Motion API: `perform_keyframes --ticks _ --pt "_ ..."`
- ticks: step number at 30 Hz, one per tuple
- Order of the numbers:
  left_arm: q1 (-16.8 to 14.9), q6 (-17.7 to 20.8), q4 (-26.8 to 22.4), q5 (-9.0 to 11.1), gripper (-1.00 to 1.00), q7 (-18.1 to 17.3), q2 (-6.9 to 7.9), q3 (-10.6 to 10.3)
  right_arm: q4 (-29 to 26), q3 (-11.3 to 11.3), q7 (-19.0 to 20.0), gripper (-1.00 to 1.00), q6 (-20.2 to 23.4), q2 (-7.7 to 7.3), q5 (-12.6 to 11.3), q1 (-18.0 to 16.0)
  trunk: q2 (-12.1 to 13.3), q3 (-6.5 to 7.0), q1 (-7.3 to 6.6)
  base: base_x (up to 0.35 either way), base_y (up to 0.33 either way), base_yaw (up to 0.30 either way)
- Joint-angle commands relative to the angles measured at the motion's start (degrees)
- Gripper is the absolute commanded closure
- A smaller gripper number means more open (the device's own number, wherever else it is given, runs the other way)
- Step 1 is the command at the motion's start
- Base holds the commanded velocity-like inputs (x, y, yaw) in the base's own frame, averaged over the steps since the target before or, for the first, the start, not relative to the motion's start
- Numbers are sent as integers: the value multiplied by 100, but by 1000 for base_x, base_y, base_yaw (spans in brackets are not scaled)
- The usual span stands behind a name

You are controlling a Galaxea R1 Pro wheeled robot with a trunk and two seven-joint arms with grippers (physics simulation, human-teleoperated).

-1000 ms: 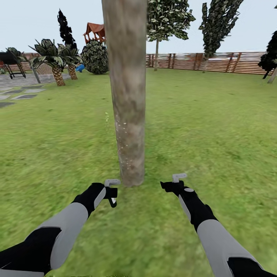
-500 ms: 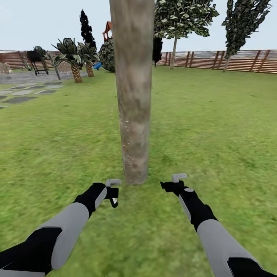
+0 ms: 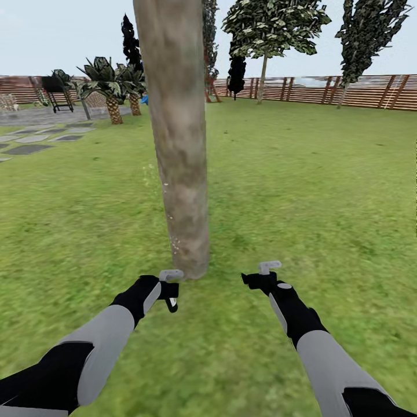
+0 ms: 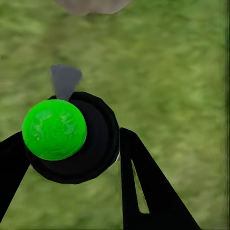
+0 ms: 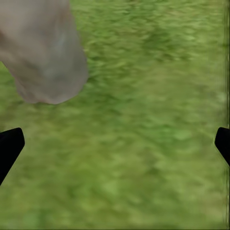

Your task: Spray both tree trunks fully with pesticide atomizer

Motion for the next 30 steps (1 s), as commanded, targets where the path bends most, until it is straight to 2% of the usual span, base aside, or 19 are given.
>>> perform_keyframes --ticks 1,8,24,30 --pt "-2 35 -10 2 100 -10 -2 21 -11 -32 44 -100 28 6 60 0 -2 -5 -1 0 -329 0" --pt "-2 35 -10 3 100 -10 -2 21 -8 -32 44 -100 28 6 59 1 -2 -5 -1 0 -329 67" --pt "-2 35 -17 4 100 -10 -2 21 -2 -32 44 -100 28 6 59 1 -2 -5 -1 85 -322 272" --pt "-2 43 -44 4 100 -8 -5 14 -2 -32 44 -100 28 6 57 1 -2 -5 -1 -118 -242 277"
